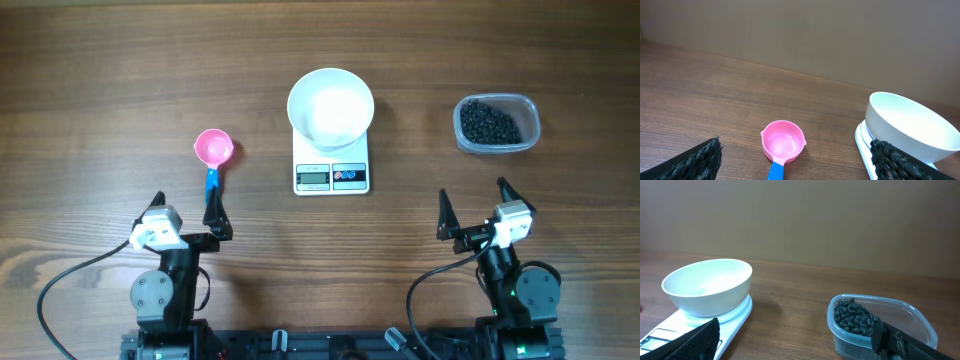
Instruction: Scoop item into bowl and weigh 150g on scale
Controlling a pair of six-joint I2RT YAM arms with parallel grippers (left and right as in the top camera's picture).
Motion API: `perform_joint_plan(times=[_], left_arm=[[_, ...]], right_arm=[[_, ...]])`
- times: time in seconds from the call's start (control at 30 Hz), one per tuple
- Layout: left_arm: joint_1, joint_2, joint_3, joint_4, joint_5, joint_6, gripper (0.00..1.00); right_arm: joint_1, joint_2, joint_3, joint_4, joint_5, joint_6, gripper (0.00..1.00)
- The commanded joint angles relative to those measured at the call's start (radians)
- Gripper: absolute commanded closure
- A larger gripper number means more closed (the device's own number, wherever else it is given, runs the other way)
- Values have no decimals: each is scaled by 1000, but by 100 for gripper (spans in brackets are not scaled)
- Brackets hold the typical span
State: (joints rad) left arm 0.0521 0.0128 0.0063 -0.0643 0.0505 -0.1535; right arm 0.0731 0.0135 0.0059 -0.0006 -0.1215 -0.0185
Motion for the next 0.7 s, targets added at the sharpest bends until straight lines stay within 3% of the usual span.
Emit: perform_joint_plan(times=[0.0, 0.67], left_arm=[[-5, -6, -1, -10, 1, 19, 0], [-5, -6, -1, -10, 1, 19, 0]], right_arm=[[-3, -10, 0, 5, 21, 19, 0], [-3, -10, 0, 5, 21, 19, 0]])
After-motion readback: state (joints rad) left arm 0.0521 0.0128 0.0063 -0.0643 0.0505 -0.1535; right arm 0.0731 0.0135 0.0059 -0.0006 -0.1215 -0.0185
